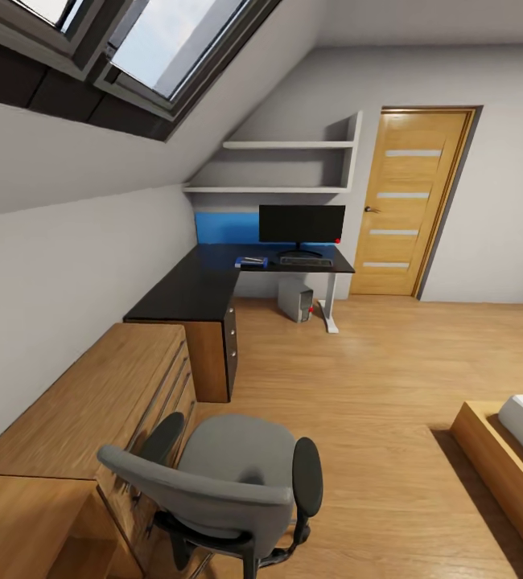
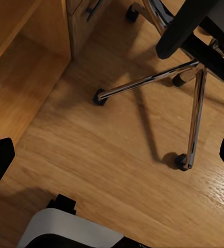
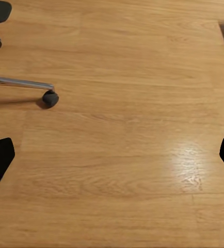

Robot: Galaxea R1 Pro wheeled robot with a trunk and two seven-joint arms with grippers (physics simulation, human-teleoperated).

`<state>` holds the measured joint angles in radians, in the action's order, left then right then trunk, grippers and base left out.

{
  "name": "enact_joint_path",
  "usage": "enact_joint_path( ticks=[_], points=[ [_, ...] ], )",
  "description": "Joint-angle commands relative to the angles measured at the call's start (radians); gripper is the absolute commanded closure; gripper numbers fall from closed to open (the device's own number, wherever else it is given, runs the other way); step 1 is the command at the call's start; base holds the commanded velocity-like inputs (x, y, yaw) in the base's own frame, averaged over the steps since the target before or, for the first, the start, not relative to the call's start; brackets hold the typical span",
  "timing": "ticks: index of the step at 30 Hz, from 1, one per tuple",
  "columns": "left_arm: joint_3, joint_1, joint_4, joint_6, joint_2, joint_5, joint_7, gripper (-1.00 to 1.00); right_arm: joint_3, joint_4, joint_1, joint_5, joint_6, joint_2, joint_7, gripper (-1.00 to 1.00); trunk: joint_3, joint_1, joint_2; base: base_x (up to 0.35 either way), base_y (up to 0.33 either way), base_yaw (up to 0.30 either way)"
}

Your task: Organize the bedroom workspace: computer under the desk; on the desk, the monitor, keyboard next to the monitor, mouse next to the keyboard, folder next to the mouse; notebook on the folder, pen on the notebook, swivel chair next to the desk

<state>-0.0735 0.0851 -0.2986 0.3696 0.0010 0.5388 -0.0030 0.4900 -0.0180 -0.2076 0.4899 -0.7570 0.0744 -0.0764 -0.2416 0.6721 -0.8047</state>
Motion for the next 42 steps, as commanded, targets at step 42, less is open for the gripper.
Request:
enact_joint_path(
  ticks=[42],
  points=[
    [-0.011,0.001,-0.232,-0.227,-0.035,0.006,0.049,-1.00,0.010,0.347,-0.006,-0.006,0.371,-0.089,-0.014,-1.00,-0.133,0.161,-0.295,0.000,0.000,0.000]
  ],
)
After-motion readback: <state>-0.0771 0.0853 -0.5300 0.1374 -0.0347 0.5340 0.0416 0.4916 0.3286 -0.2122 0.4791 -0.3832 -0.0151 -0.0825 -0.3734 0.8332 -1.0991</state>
